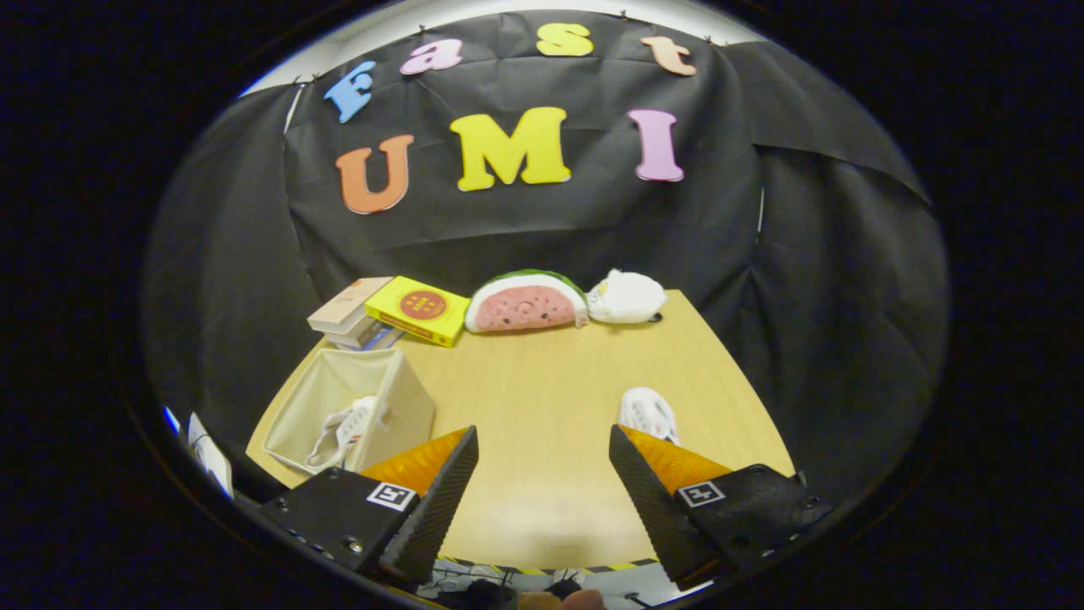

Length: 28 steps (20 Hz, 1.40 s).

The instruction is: Open the storage box then place both shoes into the box .Put the left shoe in first, then the right shoe, with the right side of both shoes facing outward in a uniform manner.

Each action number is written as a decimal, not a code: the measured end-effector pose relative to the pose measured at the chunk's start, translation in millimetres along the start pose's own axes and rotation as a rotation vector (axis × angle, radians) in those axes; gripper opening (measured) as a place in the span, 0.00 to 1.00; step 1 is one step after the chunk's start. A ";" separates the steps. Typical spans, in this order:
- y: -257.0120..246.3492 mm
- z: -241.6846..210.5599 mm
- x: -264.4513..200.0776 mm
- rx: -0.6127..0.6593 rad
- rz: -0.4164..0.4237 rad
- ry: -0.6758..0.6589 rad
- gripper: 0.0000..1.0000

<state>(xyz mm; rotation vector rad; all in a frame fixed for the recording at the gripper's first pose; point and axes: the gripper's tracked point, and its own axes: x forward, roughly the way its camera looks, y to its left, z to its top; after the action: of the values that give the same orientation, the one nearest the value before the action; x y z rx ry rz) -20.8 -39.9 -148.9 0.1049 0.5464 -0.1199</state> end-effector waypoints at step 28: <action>-164.8 -105.4 214.0 -0.050 -0.081 0.306 0.30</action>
<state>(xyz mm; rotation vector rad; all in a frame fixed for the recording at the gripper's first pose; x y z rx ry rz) 83.4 -207.1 -361.6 0.0523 0.8590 -0.1702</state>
